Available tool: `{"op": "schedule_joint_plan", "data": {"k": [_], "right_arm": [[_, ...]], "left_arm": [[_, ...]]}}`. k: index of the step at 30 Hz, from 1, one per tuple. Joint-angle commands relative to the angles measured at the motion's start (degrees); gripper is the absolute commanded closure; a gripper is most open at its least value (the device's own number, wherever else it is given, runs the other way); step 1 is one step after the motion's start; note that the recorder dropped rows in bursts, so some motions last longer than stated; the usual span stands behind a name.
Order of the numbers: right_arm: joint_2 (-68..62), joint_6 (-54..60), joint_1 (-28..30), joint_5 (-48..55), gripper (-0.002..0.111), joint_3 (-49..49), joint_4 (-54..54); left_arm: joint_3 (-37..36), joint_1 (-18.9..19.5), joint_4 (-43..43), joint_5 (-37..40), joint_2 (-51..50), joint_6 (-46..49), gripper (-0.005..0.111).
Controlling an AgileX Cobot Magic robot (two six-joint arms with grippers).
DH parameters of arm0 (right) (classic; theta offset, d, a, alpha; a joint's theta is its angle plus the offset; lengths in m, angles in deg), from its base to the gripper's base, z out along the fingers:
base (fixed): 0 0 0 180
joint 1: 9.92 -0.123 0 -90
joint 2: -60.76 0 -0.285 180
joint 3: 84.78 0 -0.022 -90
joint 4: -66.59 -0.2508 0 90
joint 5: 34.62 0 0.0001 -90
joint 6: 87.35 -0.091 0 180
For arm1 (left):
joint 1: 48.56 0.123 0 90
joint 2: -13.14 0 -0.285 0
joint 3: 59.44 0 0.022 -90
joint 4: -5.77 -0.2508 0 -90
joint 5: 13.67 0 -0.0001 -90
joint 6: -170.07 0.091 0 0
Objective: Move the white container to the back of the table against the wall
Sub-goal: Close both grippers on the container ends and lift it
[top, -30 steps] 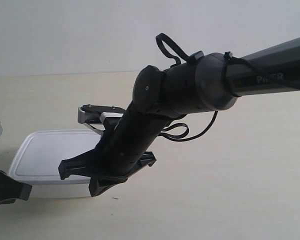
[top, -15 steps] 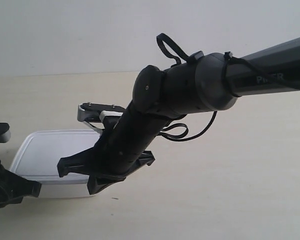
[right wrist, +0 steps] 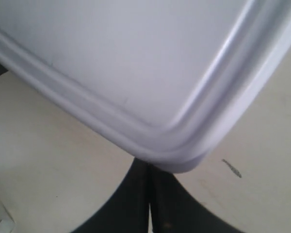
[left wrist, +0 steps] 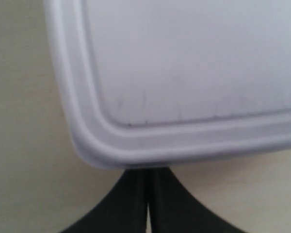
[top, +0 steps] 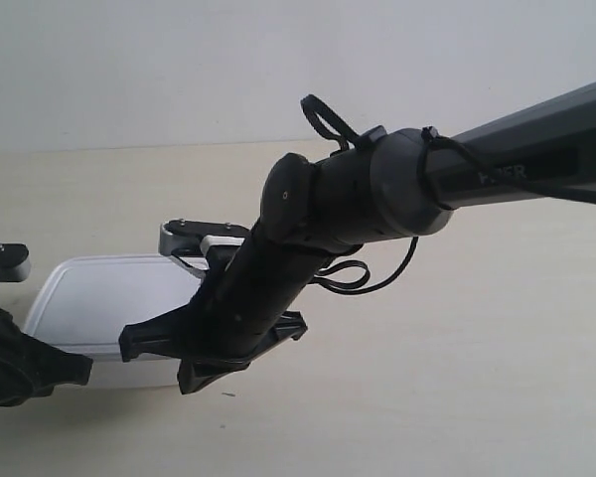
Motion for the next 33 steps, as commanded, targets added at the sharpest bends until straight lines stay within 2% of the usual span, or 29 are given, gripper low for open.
{"op": "schedule_joint_plan", "data": {"k": [1,20,26,33], "right_arm": [[0.17,0.78,-0.07,-2.22,0.108,-0.48,-0.50],[-2.34,-1.01,0.07,-14.76,0.108,-0.48,-0.28],[-3.13,-0.98,3.91,-17.06,0.108,-0.57,-0.52],[-5.51,-0.98,5.90,-15.77,0.108,-5.79,0.94]], "left_arm": [[1.73,0.17,-0.40,-1.56,-1.70,-0.23,0.107],[7.90,0.17,-1.86,-3.60,-6.38,-0.01,0.107],[12.51,0.17,-2.08,-3.60,-8.36,-0.01,0.107],[16.75,0.17,-3.18,-3.28,-12.49,0.02,0.107]]}}
